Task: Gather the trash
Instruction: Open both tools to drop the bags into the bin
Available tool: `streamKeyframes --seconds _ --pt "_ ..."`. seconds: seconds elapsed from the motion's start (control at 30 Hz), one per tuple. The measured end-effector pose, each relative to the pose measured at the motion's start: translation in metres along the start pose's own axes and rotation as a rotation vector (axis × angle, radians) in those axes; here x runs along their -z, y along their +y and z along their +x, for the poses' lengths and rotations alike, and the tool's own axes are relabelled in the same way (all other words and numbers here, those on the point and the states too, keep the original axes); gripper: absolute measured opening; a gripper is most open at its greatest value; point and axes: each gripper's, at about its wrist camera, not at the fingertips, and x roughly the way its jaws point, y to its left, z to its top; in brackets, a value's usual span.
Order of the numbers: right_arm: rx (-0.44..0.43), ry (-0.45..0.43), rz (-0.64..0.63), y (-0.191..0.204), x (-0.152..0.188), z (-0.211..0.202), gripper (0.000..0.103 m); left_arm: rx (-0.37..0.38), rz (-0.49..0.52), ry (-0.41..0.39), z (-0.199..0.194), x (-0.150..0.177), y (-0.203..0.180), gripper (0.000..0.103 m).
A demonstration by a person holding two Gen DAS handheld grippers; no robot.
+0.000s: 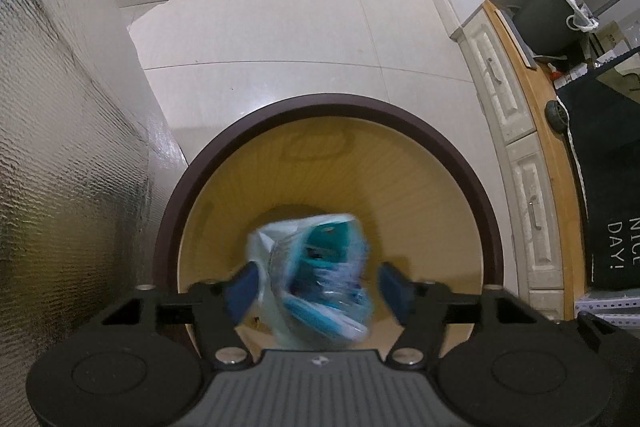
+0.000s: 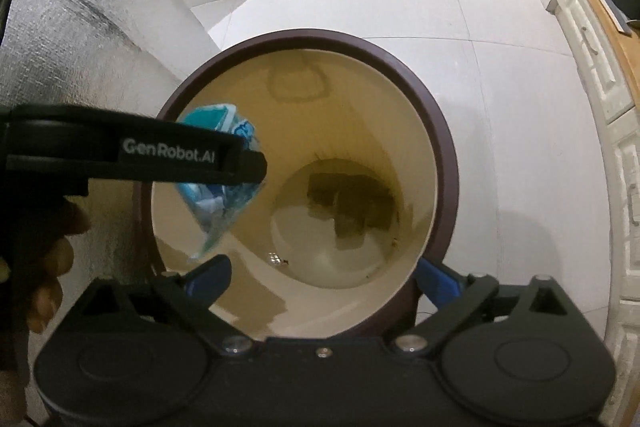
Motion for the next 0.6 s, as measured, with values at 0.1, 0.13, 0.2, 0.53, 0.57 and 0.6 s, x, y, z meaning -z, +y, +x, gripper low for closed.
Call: streamKeyframes --seconds 0.1,0.13,0.2,0.53,0.57,0.6 --pt "0.011 -0.001 -0.001 -0.002 0.002 -0.004 0.1 -0.028 0.014 -0.012 -0.006 0.003 0.0 0.087" --pt "0.015 -0.003 -0.006 -0.002 0.002 -0.006 0.1 -0.042 0.018 -0.011 -0.008 0.004 0.0 0.089" --pt "0.014 -0.009 -0.015 -0.003 0.002 -0.011 0.1 -0.067 0.011 -0.01 -0.01 0.006 0.002 0.092" --pt "0.044 -0.039 -0.036 -0.01 0.007 -0.03 0.103 -0.116 -0.049 0.015 -0.024 0.03 0.01 0.1" --pt "0.048 -0.044 -0.036 -0.011 0.008 -0.032 0.103 -0.114 -0.052 0.012 -0.026 0.033 0.012 0.101" --pt "0.051 -0.048 -0.036 -0.012 0.008 -0.034 0.103 -0.116 -0.053 0.009 -0.029 0.035 0.013 0.101"
